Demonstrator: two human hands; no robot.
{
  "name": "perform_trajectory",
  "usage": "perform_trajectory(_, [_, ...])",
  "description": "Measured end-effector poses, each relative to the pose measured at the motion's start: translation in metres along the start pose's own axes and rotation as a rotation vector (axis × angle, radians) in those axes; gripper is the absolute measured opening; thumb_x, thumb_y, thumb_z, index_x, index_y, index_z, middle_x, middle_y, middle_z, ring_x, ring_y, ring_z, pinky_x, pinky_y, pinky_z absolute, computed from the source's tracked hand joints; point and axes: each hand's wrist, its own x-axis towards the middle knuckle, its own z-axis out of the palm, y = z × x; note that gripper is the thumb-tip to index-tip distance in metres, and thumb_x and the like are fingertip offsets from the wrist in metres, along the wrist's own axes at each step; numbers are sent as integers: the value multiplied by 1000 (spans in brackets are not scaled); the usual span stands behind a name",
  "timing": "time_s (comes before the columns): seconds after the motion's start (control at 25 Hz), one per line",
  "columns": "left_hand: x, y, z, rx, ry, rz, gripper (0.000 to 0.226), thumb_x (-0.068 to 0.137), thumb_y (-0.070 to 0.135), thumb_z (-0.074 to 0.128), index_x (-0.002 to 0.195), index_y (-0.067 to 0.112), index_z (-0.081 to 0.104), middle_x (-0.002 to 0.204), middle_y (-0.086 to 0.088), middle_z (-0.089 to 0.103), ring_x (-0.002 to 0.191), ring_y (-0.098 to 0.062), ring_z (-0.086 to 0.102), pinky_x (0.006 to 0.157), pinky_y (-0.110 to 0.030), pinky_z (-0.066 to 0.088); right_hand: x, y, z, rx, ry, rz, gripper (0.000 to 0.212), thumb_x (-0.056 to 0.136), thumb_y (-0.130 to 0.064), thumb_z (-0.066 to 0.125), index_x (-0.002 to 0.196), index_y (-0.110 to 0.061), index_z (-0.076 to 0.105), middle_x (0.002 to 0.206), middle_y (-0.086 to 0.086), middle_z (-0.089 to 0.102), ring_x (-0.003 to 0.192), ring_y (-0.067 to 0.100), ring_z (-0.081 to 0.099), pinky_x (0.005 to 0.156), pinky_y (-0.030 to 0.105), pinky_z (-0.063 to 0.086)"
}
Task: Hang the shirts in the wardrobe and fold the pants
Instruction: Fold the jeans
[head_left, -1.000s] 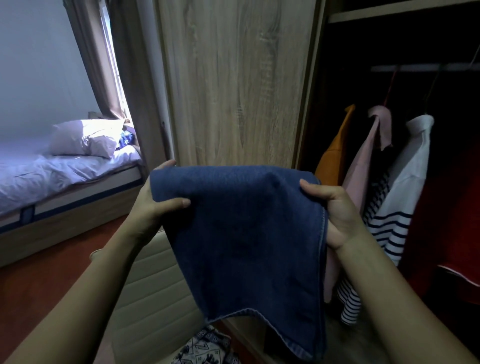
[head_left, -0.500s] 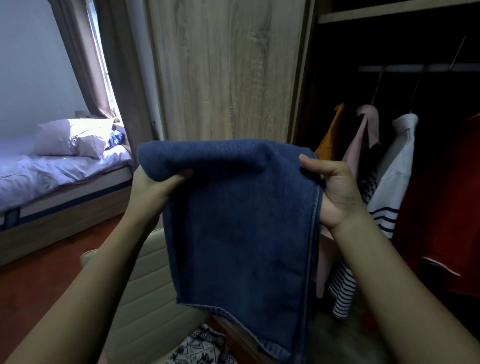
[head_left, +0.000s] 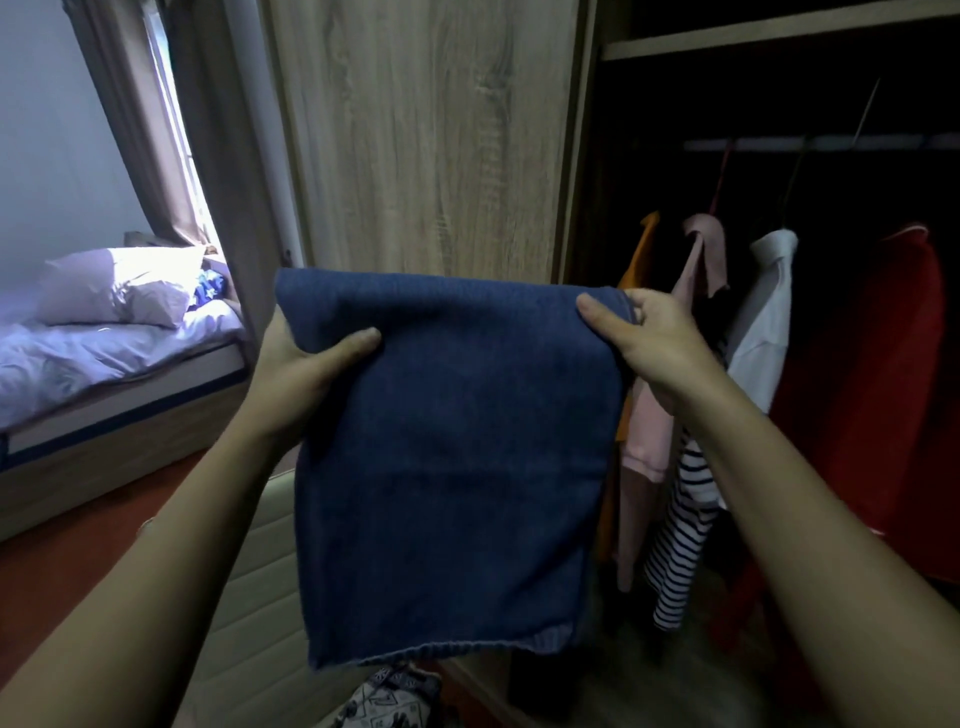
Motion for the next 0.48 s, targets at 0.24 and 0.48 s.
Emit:
perform_trajectory(0.24, [-2, 15, 5, -120, 81, -77, 48, 81, 17, 71, 122, 1, 53, 113, -14, 66, 104, -23, 66, 85, -33, 54, -18, 27, 1, 238, 149, -255, 70, 69, -61, 65, 124, -34, 31, 126, -9, 45, 112, -3, 51, 80, 10, 47])
perform_trajectory(0.48, [10, 36, 9, -84, 114, -163, 25, 85, 18, 66, 109, 15, 61, 97, 2, 70, 86, -10, 69, 68, -19, 54, -54, 92, 53, 219, -53, -16, 52, 72, -41, 75, 115, -19, 54, 110, -10, 61, 89, -16, 60, 86, 15, 50])
